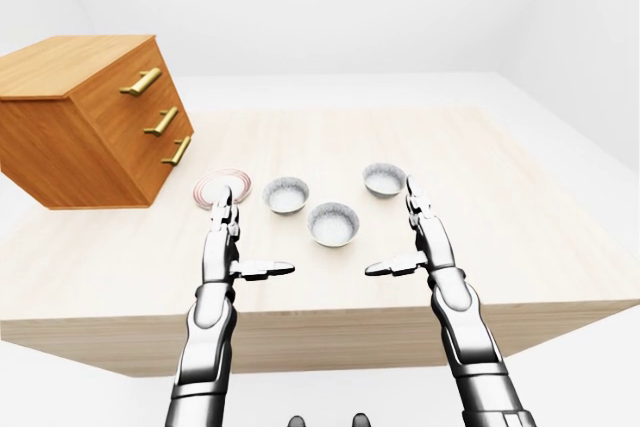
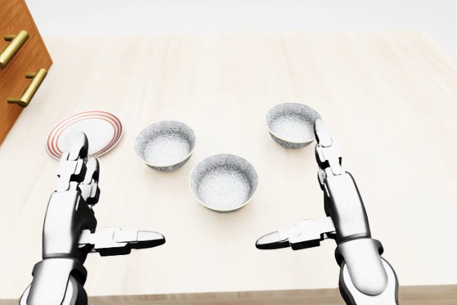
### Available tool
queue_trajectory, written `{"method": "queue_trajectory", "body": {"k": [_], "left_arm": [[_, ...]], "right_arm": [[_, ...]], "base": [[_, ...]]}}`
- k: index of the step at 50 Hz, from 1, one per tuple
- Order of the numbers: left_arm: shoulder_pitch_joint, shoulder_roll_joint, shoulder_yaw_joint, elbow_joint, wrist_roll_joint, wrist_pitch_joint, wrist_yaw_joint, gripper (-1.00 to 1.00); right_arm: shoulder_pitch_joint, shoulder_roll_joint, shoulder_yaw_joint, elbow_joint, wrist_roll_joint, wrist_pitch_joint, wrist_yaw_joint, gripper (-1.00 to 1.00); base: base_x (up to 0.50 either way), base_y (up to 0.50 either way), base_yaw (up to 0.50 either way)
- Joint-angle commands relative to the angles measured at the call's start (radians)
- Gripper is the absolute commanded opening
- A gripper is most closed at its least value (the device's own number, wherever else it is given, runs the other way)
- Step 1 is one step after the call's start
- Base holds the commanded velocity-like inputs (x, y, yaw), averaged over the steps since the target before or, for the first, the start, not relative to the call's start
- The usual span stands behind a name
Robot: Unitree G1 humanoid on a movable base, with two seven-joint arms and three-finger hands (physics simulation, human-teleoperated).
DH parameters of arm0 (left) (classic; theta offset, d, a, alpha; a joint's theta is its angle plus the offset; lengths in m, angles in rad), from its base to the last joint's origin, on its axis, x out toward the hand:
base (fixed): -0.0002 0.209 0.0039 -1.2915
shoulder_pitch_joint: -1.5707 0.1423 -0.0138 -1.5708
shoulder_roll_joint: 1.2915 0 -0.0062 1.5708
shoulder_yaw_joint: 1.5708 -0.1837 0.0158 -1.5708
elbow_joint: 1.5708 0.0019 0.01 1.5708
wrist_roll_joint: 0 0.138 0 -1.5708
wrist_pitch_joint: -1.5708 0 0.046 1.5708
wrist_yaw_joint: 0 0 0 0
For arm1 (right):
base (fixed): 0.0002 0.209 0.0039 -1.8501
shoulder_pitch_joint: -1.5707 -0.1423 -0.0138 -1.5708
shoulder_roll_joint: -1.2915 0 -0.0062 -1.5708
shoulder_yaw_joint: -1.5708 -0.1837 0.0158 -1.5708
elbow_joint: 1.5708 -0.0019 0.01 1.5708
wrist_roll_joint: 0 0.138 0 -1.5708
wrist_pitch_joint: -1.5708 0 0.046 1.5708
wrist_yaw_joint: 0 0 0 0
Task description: Stack the bowl at the front on the bowl in the middle.
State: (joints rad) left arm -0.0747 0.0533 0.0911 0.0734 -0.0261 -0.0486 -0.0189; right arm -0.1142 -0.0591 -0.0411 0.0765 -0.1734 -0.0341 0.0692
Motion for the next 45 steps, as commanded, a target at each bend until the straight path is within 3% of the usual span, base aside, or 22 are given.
{"method": "queue_trajectory", "body": {"k": [1,24,45], "left_arm": [[0.008,0.002,0.004,-0.017,-0.005,0.004,-0.002,1.0],[0.014,-0.001,0.002,-0.031,0.0,0.002,-0.012,1.0],[0.001,0.005,0.006,0.006,0.002,-0.021,-0.012,1.0]], "right_arm": [[0.006,0.001,0.004,-0.01,-0.015,-0.001,0.004,1.0],[0.015,0.009,0.015,-0.004,-0.03,-0.006,0.008,1.0],[0.005,0.014,0.026,0.029,-0.041,-0.029,-0.001,1.0]], "base": [[0.16,0.0,0.0],[0.16,0.0,0.0],[0.13,0.0,0.0]]}}
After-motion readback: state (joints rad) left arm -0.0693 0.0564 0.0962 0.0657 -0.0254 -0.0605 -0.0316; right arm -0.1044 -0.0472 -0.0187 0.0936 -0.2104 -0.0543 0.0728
